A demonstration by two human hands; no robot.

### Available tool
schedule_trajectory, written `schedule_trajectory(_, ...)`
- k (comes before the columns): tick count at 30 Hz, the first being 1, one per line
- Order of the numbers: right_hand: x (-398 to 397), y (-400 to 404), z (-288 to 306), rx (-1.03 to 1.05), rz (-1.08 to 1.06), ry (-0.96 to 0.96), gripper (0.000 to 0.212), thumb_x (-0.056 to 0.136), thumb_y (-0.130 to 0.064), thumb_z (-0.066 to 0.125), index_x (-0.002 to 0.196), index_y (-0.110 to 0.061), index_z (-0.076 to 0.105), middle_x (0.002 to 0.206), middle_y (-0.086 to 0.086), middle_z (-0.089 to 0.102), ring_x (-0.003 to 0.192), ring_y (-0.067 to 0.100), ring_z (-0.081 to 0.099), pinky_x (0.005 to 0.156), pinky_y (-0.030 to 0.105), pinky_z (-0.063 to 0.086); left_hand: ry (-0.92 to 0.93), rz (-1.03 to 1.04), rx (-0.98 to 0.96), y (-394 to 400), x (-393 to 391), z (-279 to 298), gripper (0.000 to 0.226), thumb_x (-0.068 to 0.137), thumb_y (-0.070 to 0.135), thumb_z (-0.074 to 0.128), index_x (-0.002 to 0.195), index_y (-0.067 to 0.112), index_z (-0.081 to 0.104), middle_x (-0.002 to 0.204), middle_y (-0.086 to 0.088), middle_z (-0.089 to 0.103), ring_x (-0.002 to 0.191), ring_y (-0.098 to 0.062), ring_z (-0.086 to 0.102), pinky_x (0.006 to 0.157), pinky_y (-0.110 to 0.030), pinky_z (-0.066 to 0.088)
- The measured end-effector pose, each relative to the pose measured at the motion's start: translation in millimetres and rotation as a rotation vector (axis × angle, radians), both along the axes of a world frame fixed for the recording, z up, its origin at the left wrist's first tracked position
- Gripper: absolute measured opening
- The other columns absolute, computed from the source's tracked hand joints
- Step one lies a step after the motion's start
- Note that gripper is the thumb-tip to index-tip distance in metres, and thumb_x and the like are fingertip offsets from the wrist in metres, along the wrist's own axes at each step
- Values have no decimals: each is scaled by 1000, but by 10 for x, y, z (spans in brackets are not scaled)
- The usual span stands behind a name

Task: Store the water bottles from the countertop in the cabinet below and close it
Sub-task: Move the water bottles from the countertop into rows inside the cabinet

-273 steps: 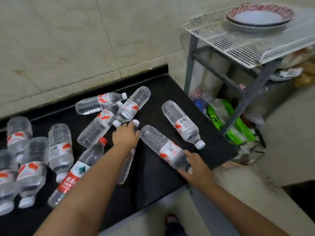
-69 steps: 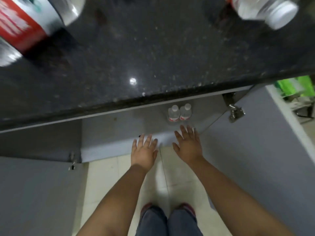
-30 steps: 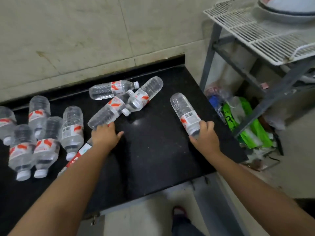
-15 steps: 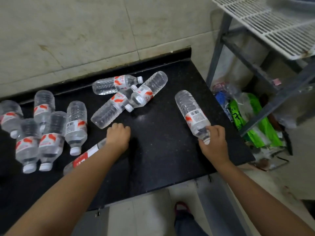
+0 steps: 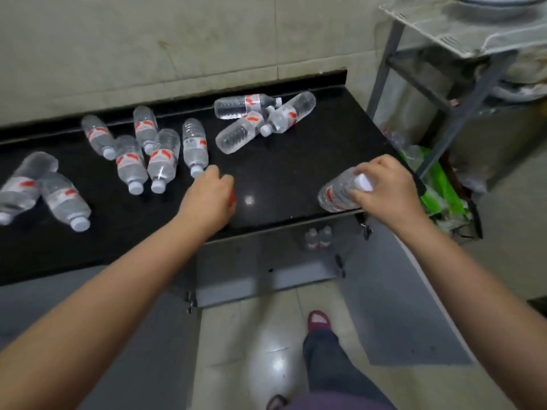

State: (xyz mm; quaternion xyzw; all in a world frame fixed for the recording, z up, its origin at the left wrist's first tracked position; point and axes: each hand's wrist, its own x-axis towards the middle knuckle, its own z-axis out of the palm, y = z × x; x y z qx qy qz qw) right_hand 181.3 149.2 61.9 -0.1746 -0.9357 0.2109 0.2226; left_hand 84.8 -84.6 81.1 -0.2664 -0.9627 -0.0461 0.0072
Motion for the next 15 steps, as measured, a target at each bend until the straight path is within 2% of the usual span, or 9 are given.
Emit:
schedule_trajectory(3, 179, -231, 215, -97, 42, -247, 35, 74, -4, 71, 109, -8, 69, 116, 17, 61, 110, 31, 56, 91, 31, 44, -34, 22, 118, -234, 275, 95, 29, 85, 15, 62, 103, -7, 59, 111, -27, 51, 101, -40, 54, 83, -43, 44)
schedule_trajectory(5, 256, -400, 201, -150, 105, -377, 35, 75, -4, 72, 109, -10, 69, 119, 12, 64, 106, 24, 58, 84, 28, 45, -103, 39, 104, -325, 417, 46, 31, 85, 21, 64, 105, -2, 59, 104, -20, 53, 103, -37, 54, 85, -39, 43)
schedule_trajectory(8, 365, -647, -58, -137, 264, -570, 33, 73, -5, 72, 106, -13, 70, 116, 7, 66, 107, 21, 60, 76, 20, 38, -341, 64, 80, -378, 615, -206, 26, 82, 23, 68, 98, 4, 61, 81, -6, 47, 95, -29, 54, 85, -34, 44)
schedule_trajectory(11, 502, -772, -398, -78, 396, -698, 32, 77, -5, 67, 107, -13, 69, 116, 7, 64, 110, 21, 58, 76, 19, 40, -565, 83, 3, -327, 817, -629, 15, 81, 22, 67, 85, 14, 56, 90, -12, 54, 92, -26, 54, 84, -34, 46)
schedule_trajectory(14, 572, -790, -835, -66, 478, -805, 34, 82, -5, 61, 116, -13, 64, 122, 7, 57, 115, 23, 52, 93, 27, 43, -707, 81, -74, -213, 985, -1118, 20, 82, 16, 62, 68, 16, 48, 94, -14, 55, 96, -28, 55, 79, -33, 44)
schedule_trajectory(15, 566, -781, -995, -68, 502, -825, 36, 83, -4, 59, 118, -12, 63, 123, 8, 56, 117, 24, 51, 96, 28, 42, -751, 97, -109, -168, 1008, -1279, 14, 82, 14, 60, 70, 15, 52, 95, -14, 56, 99, -29, 55, 81, -33, 45)
